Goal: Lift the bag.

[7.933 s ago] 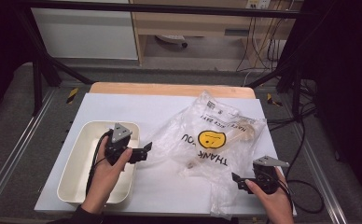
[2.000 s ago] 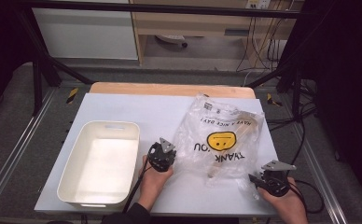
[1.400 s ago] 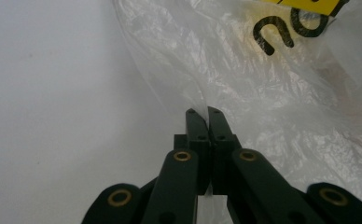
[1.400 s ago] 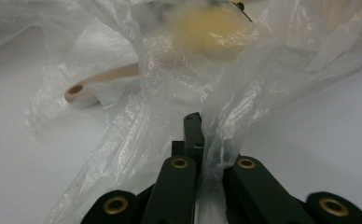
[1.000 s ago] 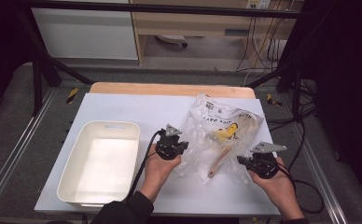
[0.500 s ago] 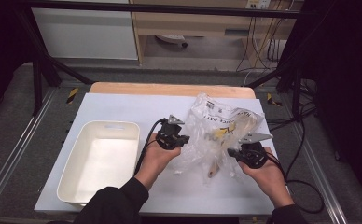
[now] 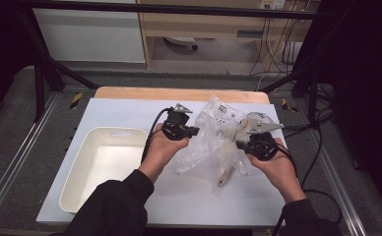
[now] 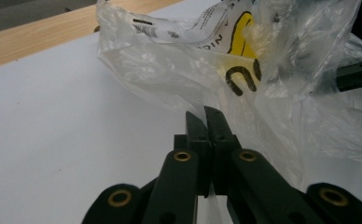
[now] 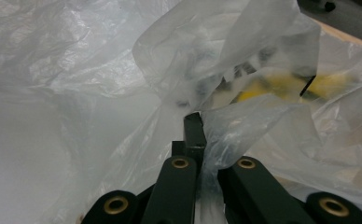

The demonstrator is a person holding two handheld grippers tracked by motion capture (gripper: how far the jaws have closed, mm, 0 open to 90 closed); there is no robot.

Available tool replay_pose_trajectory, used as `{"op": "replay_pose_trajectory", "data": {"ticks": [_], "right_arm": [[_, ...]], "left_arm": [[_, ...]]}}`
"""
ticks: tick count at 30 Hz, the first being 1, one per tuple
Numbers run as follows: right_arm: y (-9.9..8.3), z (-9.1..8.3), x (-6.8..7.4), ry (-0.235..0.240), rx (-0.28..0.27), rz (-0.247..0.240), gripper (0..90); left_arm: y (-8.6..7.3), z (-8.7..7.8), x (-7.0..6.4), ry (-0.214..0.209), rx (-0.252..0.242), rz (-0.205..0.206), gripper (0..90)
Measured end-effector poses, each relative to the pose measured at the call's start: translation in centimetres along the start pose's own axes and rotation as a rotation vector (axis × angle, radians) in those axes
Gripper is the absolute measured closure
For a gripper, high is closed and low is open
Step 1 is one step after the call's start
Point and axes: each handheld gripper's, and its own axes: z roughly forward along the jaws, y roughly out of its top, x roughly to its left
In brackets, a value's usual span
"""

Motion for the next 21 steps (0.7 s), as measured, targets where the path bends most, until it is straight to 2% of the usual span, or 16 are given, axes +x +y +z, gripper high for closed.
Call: {"op": "replay_pose_trajectory", "data": {"ticks": [4,8,21], "right_arm": [[0.5,-0.4,-0.6,-0.009,-0.010,0.001,90.0],[0.7,-0.7,-0.8,-0.012,-0.010,0.004,90.0],[1.9,-1.8,-1.1,-0.027,-0.019,-0.014,90.0]], "left_arm": [[-0.1,-0.1,0.3,0.000,0.023,0.012,90.0],[0.0,-0.4,0.6,0.000,0.005,0.002,90.0],[0.9,-1.1,1.1,0.008,-0.014,0.013,90.0]]}}
